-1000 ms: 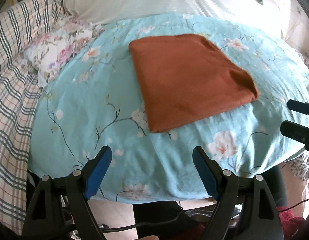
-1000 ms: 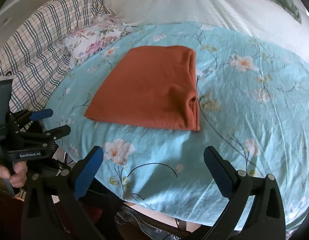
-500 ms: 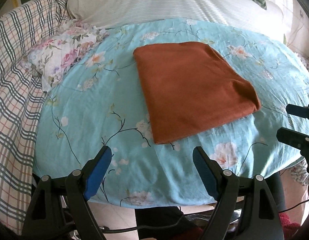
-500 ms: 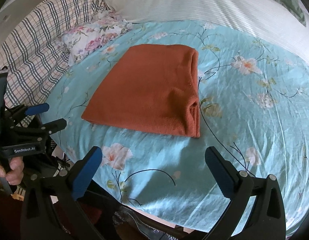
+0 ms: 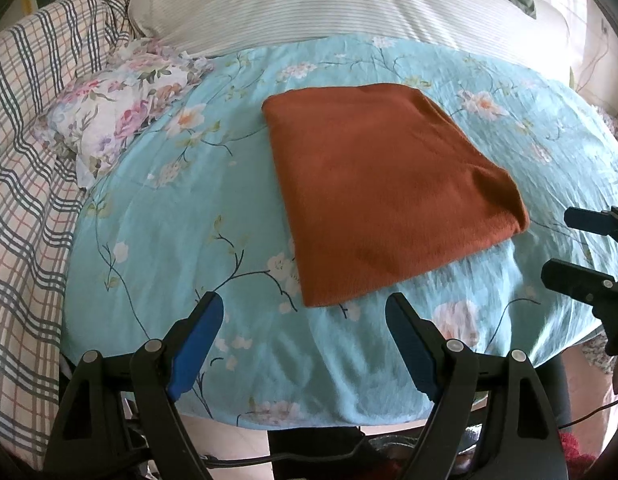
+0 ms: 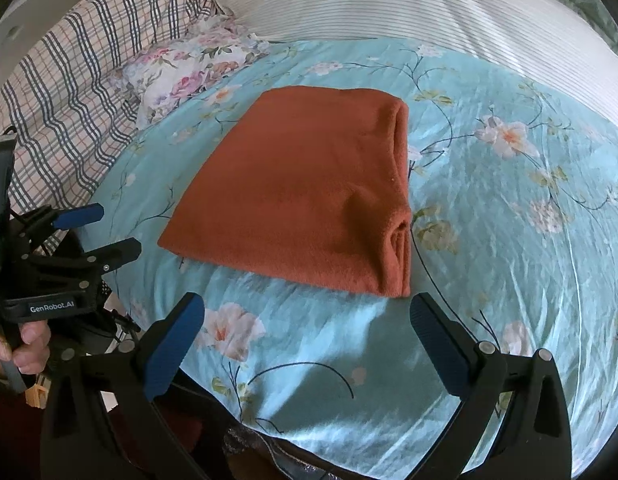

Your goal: Fold small clothes

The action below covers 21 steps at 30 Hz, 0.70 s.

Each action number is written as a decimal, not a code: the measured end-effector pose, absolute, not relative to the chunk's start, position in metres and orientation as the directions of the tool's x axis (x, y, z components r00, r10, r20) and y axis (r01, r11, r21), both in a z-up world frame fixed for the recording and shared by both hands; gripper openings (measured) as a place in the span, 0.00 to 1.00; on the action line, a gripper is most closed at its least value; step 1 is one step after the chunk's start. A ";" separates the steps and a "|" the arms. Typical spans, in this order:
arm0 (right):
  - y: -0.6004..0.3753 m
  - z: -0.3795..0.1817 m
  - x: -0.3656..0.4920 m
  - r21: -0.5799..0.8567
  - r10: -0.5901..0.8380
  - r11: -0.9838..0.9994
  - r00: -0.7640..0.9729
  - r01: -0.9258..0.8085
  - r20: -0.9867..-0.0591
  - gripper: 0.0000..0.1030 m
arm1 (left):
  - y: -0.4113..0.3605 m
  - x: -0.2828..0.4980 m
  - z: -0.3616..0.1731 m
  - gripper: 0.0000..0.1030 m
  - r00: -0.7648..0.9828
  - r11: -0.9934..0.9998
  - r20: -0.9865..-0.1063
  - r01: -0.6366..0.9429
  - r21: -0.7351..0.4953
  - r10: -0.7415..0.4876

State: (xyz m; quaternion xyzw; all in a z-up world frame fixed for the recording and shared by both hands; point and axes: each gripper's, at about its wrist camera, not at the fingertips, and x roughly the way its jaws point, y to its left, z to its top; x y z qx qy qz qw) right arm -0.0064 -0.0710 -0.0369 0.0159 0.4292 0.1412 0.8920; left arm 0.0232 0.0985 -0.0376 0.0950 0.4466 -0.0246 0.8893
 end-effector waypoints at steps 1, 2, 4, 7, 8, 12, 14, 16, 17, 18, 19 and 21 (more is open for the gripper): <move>-0.070 -0.037 -0.005 0.148 0.266 0.959 0.590 -0.240 -0.762 0.99 | 0.099 0.024 -0.037 0.81 0.600 0.981 -0.799 0.128 0.145 0.039; -0.069 -0.038 -0.004 0.148 0.265 0.959 0.589 -0.240 -0.763 0.99 | 0.099 0.025 -0.037 0.81 0.600 0.982 -0.799 0.128 0.142 0.037; -0.070 -0.039 -0.001 0.150 0.267 0.959 0.586 -0.242 -0.765 0.99 | 0.100 0.028 -0.037 0.81 0.599 0.982 -0.800 0.129 0.136 0.033; -0.070 -0.040 0.001 0.151 0.268 0.958 0.584 -0.242 -0.766 0.99 | 0.101 0.031 -0.037 0.81 0.599 0.983 -0.800 0.125 0.133 0.033; -0.070 -0.040 0.002 0.151 0.268 0.958 0.584 -0.242 -0.766 0.99 | 0.101 0.032 -0.037 0.81 0.597 0.984 -0.801 0.122 0.133 0.034; -0.071 -0.041 0.005 0.150 0.266 0.959 0.585 -0.240 -0.766 0.99 | 0.102 0.037 -0.037 0.81 0.596 0.985 -0.802 0.116 0.128 0.034; -0.074 -0.041 0.010 0.151 0.268 0.958 0.584 -0.242 -0.766 0.99 | 0.102 0.039 -0.037 0.81 0.597 0.985 -0.802 0.117 0.127 0.033; -0.075 -0.040 0.014 0.151 0.269 0.958 0.586 -0.242 -0.765 0.99 | 0.103 0.041 -0.036 0.81 0.599 0.985 -0.800 0.117 0.129 0.033; -0.076 -0.040 0.016 0.151 0.270 0.958 0.586 -0.245 -0.764 0.99 | 0.103 0.042 -0.036 0.81 0.600 0.984 -0.799 0.118 0.130 0.034; -0.076 -0.040 0.018 0.151 0.272 0.957 0.586 -0.247 -0.764 0.99 | 0.103 0.044 -0.035 0.81 0.602 0.984 -0.798 0.118 0.132 0.035; -0.076 -0.040 0.019 0.152 0.273 0.957 0.586 -0.248 -0.763 0.99 | 0.103 0.044 -0.035 0.81 0.603 0.984 -0.797 0.119 0.132 0.035; -0.075 -0.039 0.020 0.150 0.272 0.957 0.586 -0.249 -0.763 0.99 | 0.103 0.046 -0.034 0.81 0.605 0.984 -0.795 0.120 0.133 0.033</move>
